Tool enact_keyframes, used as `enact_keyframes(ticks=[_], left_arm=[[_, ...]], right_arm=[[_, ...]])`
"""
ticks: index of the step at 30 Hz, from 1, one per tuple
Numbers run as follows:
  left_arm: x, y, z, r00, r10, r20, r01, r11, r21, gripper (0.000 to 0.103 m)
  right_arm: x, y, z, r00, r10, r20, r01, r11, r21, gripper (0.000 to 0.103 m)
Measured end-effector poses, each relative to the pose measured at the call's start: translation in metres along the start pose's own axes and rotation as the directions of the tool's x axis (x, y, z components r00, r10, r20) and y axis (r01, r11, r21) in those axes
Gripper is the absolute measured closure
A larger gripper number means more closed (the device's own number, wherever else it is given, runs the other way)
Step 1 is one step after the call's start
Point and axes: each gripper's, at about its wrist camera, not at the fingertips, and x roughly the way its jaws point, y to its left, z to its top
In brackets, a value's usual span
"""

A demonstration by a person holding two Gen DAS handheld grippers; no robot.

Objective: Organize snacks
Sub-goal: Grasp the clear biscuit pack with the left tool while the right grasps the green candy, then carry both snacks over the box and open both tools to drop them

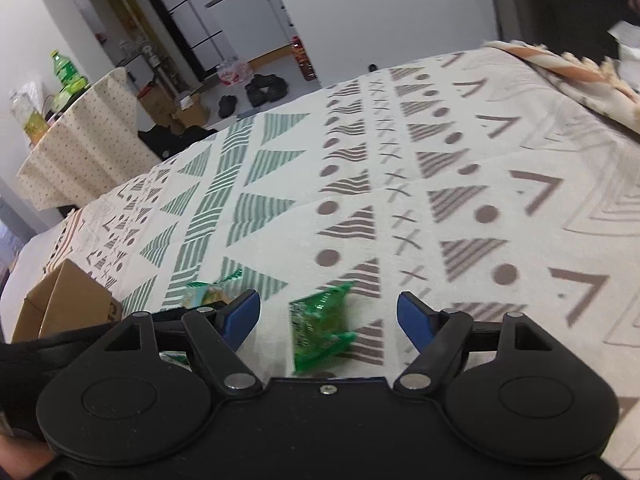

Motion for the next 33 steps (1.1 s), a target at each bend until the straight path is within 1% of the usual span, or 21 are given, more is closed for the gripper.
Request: enact_keyframes(ticks=[3,5,6,8,9,11,14,17,20,26,33], left_arm=[[-0.006,0.009,0.005,1.000,0.021,0.008,-0.021,1.000,-0.009,0.056],[-0.010,0.013,0.006,1.000,0.030,0.008,-0.030,0.999,-0.011,0.056],[-0.012,0.015,0.007,0.999,0.031,0.010,-0.031,0.999,-0.013,0.056],[-0.017,0.017,0.006,0.999,0.033,0.015,-0.033,0.999,-0.009,0.056],[-0.019,0.017,0.005,0.999,0.033,0.016,-0.033,0.999,-0.002,0.056],[-0.022,0.017,0.002,0.999,0.036,0.016,-0.036,0.999,0.007,0.056],[-0.031,0.019,0.001,0.999,0.035,0.010,-0.035,0.999,0.001,0.056],[-0.047,0.019,0.003,0.999,0.035,0.032,-0.035,0.999,0.016,0.056],[-0.063,0.020,0.005,0.999,0.026,0.047,-0.026,1.000,0.010,0.056],[-0.101,0.026,0.011,0.994,0.027,0.107,-0.027,1.000,0.004,0.056],[-0.137,0.048,0.012,0.986,0.053,0.157,-0.048,0.998,-0.036,0.056]], right_arm=[[0.012,0.007,-0.002,1.000,-0.022,-0.022,0.021,0.999,-0.034,0.029],[0.021,0.011,-0.006,0.997,-0.044,-0.063,0.040,0.998,-0.056,0.035],[0.024,0.014,-0.008,0.995,-0.059,-0.080,0.053,0.996,-0.068,0.042],[0.023,0.022,-0.013,0.993,-0.095,-0.068,0.085,0.987,-0.135,0.056],[0.022,0.024,-0.013,0.993,-0.095,-0.072,0.084,0.986,-0.147,0.065],[0.017,0.024,-0.012,0.995,-0.075,-0.065,0.066,0.989,-0.133,0.066],[0.006,0.029,-0.009,0.997,-0.071,-0.033,0.066,0.990,-0.126,0.069],[-0.007,0.034,-0.004,0.999,-0.043,0.001,0.043,0.994,-0.100,0.070],[-0.019,0.046,-0.003,0.999,-0.020,0.037,0.024,0.992,-0.128,0.070],[-0.041,0.067,-0.005,0.996,0.018,0.083,-0.004,0.987,-0.161,0.071],[-0.073,0.091,-0.005,0.985,0.070,0.155,-0.040,0.982,-0.187,0.071]])
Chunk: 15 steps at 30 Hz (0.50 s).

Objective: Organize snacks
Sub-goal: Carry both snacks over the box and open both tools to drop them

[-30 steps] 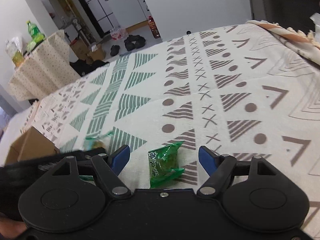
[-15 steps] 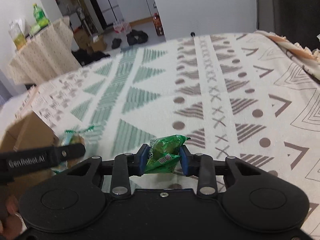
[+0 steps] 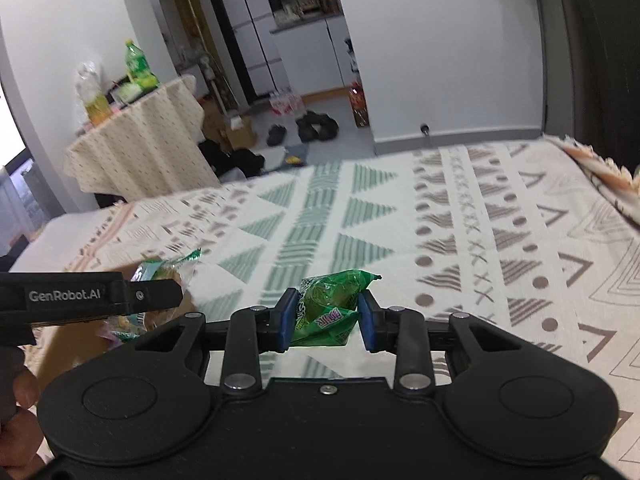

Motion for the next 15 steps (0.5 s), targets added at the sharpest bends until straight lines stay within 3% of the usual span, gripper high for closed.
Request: enact_keyframes(ticks=[15], left_arm=[[-0.048,0.064,0.007,0.995,0.083,0.047,-0.079,0.994,-0.074,0.056]], right_arm=[[-0.031,0.068,-0.002,0.990,0.112,0.087,-0.108,0.993,-0.056,0.071]])
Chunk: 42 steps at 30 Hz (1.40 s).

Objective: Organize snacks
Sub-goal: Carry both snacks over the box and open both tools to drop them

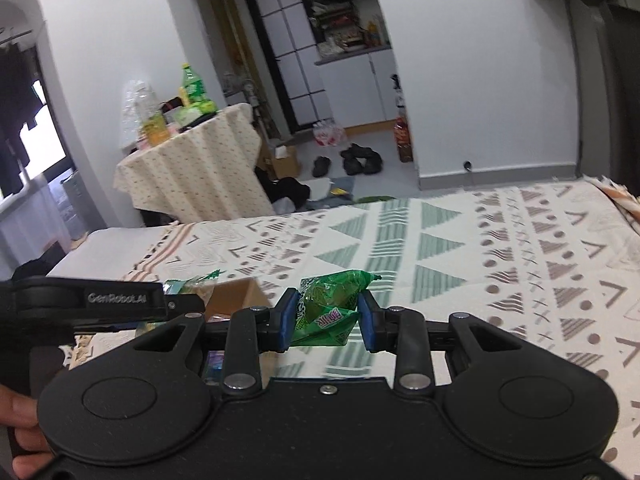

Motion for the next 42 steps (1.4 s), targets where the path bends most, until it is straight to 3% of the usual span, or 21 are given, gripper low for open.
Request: enact_keyframes(ticks=[10,21,25,30,35,38,39,40,42], left_arm=[[-0.010,0.047,0.004,0.998,0.059,0.007,-0.059,0.996,-0.069,0.055],[0.017,0.080,0.005,0.997,0.065,-0.037,-0.070,0.988,-0.136,0.055],[0.026,0.087,0.007,0.997,0.060,-0.043,-0.066,0.987,-0.143,0.047],[0.026,0.099,0.020,0.995,0.063,-0.072,-0.074,0.983,-0.168,0.029],[0.022,0.107,0.026,0.994,0.091,-0.068,-0.101,0.981,-0.164,0.028],[0.021,0.109,0.024,0.991,0.111,-0.079,-0.123,0.980,-0.155,0.025],[0.021,0.109,0.023,0.990,0.116,-0.086,-0.128,0.979,-0.156,0.024],[0.020,0.109,0.021,0.989,0.119,-0.093,-0.133,0.978,-0.161,0.024],[0.017,0.110,0.019,0.987,0.121,-0.104,-0.138,0.975,-0.173,0.023]], right_arm=[[0.009,0.042,-0.013,0.998,0.064,-0.024,-0.065,0.997,-0.036,0.071],[0.015,0.072,-0.012,0.993,0.117,-0.017,-0.118,0.988,-0.095,0.071],[0.024,0.079,-0.016,0.992,0.123,-0.040,-0.126,0.986,-0.112,0.071],[0.033,0.087,-0.018,0.988,0.136,-0.067,-0.144,0.982,-0.123,0.071],[0.040,0.100,-0.019,0.981,0.179,-0.079,-0.188,0.973,-0.130,0.071],[0.040,0.106,-0.021,0.977,0.194,-0.088,-0.205,0.967,-0.151,0.064],[0.039,0.107,-0.022,0.977,0.190,-0.097,-0.204,0.966,-0.159,0.051],[0.037,0.106,-0.023,0.979,0.183,-0.092,-0.196,0.967,-0.161,0.047],[0.033,0.100,-0.023,0.981,0.172,-0.088,-0.184,0.973,-0.143,0.047]])
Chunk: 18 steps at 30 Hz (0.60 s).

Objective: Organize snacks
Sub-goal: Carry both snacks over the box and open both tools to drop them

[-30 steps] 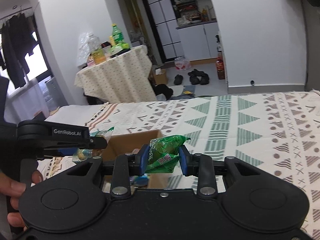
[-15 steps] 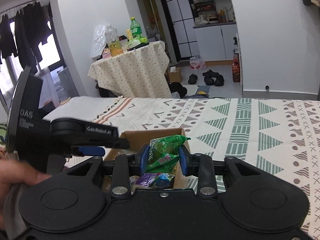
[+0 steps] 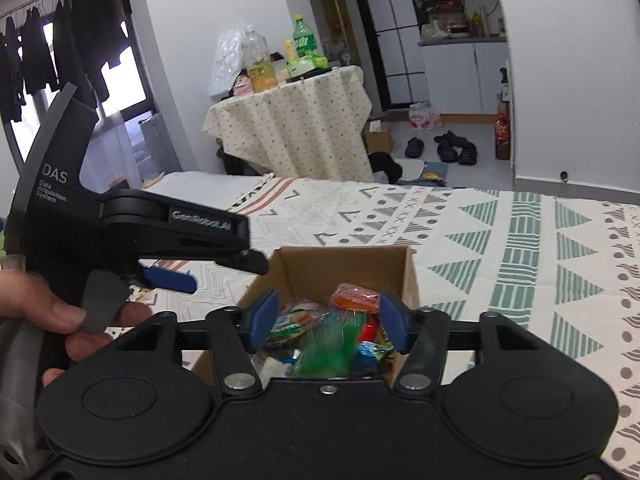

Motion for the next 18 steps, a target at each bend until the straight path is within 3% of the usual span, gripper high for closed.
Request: enact_keyframes(ticks=[9,18], left_arm=[[-0.038,-0.006,-0.009,0.999,0.006,0.036,-0.006,1.000,0.018,0.012],[-0.072,-0.013,-0.019,0.998,-0.052,0.020,0.051,0.998,0.023,0.010]], right_arm=[[-0.041,-0.027,0.003,0.999,-0.051,-0.012,0.052,0.991,0.124,0.047],[-0.074,-0.028,-0.003,0.995,-0.092,-0.045,0.099,0.975,0.200,0.047]])
